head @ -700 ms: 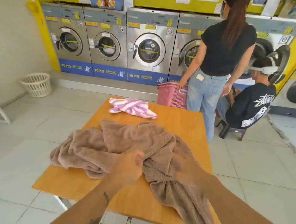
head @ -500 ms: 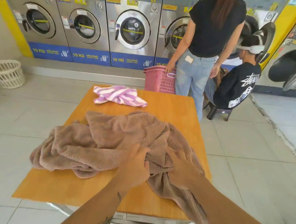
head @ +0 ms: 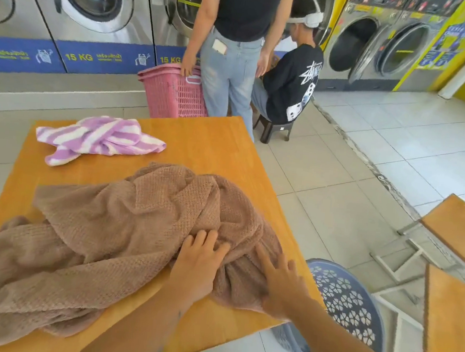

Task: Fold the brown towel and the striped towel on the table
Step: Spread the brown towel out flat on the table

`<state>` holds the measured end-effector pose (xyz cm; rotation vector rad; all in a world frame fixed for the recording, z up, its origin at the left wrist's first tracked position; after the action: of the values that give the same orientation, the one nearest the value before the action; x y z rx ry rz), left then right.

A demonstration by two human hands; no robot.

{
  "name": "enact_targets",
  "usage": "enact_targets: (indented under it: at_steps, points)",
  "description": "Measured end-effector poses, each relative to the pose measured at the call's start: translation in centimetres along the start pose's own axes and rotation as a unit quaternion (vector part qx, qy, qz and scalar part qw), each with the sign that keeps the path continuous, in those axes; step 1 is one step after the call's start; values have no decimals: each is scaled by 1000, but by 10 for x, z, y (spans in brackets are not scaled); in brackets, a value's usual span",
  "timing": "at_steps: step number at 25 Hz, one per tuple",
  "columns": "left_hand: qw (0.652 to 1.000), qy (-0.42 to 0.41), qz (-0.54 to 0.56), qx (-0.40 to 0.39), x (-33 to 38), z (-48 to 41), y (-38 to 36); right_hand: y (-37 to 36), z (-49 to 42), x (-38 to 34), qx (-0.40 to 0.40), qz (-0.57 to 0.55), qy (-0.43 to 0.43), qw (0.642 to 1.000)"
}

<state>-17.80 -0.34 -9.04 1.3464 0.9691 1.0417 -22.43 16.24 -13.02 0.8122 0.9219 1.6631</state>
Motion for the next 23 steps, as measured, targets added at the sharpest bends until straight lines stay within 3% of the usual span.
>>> enact_targets:
  at_steps: [3,7,10,12,15,17,20,23]
  points:
    - [998,-11,0,67,0,-19,17,18,-12,2,25,-17,19,999]
    - [975,57,111,183,-3,-47,59,96,-44,42,177,-7,-46,983]
    - [949,123,185,225,0,-66,76,128,-75,98,195,24,-118,973]
    - [948,136,189,216,9,-77,77,134,-90,128,172,38,-151,973]
    - [972,143,127,137,17,-87,51,118,-98,92,93,-3,-6,996]
    - [978,166,104,76,24,-88,29,102,-90,53,49,-61,97,992]
    - [962,235,127,51,29,-76,14,70,-89,28,3,-59,136,989]
    - [943,277,180,45,28,-63,11,61,-96,31,60,6,148,987]
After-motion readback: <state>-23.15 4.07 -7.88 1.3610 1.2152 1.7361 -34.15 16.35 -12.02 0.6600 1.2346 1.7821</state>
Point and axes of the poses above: each hand's wrist, its own z-axis away from the middle knuckle, its own y-axis out of the back of the hand, x = y × z, the point moved 9 cm from there along -z, towards the middle knuckle, and after that the axes turned 15 degrees about -y, right-handed, at the moved point
